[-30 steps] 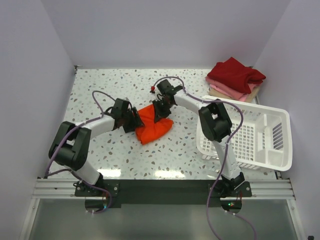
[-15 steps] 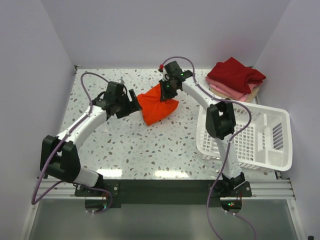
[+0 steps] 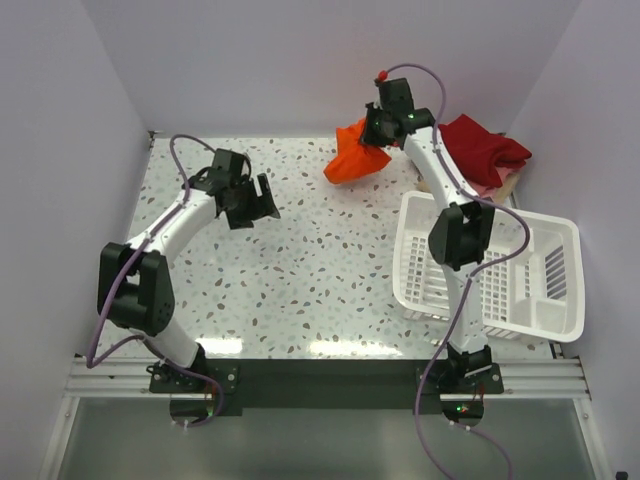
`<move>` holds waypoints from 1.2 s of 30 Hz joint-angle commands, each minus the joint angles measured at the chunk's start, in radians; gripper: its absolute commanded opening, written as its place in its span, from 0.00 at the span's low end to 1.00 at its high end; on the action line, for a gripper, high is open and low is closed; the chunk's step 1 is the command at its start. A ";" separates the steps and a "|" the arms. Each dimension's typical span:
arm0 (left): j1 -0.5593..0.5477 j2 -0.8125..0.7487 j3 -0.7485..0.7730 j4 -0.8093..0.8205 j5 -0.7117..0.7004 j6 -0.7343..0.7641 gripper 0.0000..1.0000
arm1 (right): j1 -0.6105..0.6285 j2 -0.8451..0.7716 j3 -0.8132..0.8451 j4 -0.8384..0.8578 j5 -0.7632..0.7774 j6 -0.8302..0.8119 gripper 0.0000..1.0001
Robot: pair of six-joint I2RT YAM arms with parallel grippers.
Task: Fold and stack the t-shirts
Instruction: Neatly place the folded tshirt to the corner
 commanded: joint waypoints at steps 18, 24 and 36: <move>0.057 0.162 0.127 -0.010 0.106 0.046 0.80 | -0.237 -0.077 0.147 0.255 0.246 0.081 0.00; 0.066 0.189 0.159 -0.023 0.112 0.059 0.80 | -0.288 -0.094 0.123 0.273 0.285 0.077 0.00; 0.097 0.211 0.167 -0.038 0.141 0.088 0.80 | -0.352 -0.082 0.124 0.272 0.277 0.052 0.00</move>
